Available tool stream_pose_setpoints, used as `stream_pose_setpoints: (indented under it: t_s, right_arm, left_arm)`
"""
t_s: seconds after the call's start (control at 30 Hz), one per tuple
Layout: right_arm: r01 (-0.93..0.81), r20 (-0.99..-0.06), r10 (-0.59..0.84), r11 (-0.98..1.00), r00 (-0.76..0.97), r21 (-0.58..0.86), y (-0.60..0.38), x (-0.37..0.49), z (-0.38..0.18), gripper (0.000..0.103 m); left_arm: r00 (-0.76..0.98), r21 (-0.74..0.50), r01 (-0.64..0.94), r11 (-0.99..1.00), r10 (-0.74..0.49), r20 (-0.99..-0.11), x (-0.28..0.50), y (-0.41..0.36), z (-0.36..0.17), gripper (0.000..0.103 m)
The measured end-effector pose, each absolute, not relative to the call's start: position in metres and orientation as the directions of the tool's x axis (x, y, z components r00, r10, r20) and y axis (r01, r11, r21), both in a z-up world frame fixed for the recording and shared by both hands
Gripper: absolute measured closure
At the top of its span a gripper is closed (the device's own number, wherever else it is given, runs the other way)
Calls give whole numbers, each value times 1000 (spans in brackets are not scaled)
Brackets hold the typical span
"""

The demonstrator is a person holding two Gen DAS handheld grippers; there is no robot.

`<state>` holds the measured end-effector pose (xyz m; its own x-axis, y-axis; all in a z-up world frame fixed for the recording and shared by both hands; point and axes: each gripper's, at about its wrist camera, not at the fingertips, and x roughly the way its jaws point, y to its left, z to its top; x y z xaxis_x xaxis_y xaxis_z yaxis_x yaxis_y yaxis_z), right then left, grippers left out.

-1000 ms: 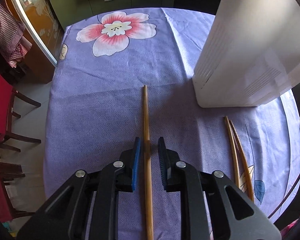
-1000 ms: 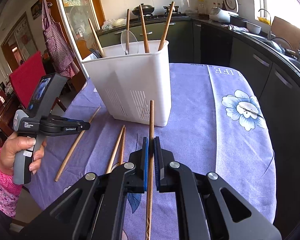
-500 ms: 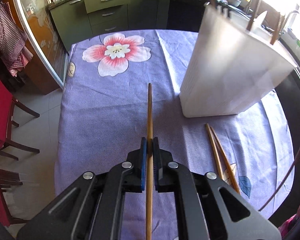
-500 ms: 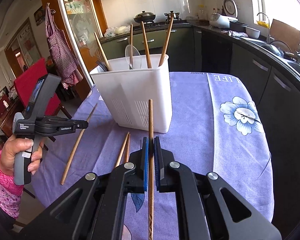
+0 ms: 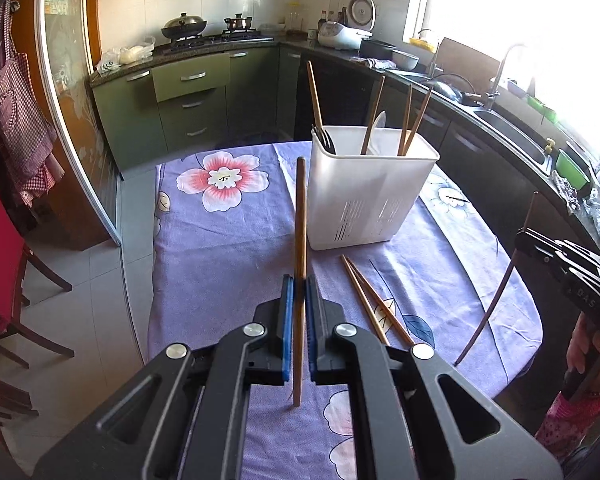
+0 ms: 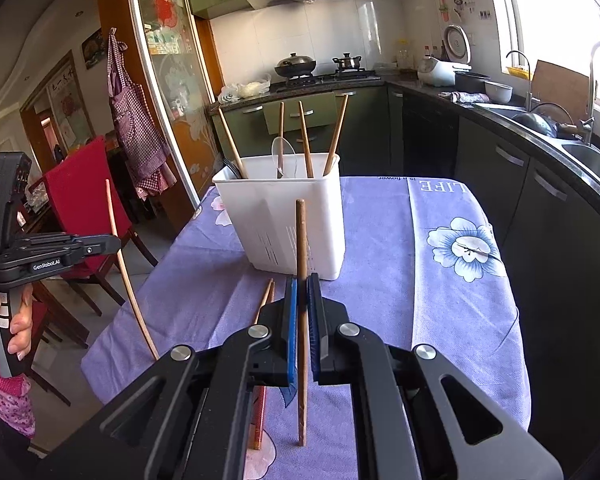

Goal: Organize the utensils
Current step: 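Carry both held chopsticks up over the white holder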

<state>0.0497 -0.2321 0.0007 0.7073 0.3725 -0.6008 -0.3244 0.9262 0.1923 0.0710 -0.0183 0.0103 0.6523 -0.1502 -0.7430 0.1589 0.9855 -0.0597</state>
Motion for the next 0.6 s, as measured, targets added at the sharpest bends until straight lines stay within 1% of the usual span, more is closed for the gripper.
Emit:
stream_pose_setpoints:
  t_s: [0.33, 0.5, 0.6]
  right_arm:
    - [-350, -568, 386, 920, 727, 178, -225, 47, 21, 97]
    - [-374, -540, 407, 911, 737, 175, -221, 56, 45, 97]
    - [-386, -526, 410, 908, 745, 162, -218, 63, 63, 97]
  left_arm:
    - [680, -66, 186, 980, -177, -711, 64, -22, 28, 97]
    - [683, -81, 211, 974, -206, -701, 73, -28, 44, 97]
    - [694, -78, 230, 970, -220, -686, 81, -33, 63, 97]
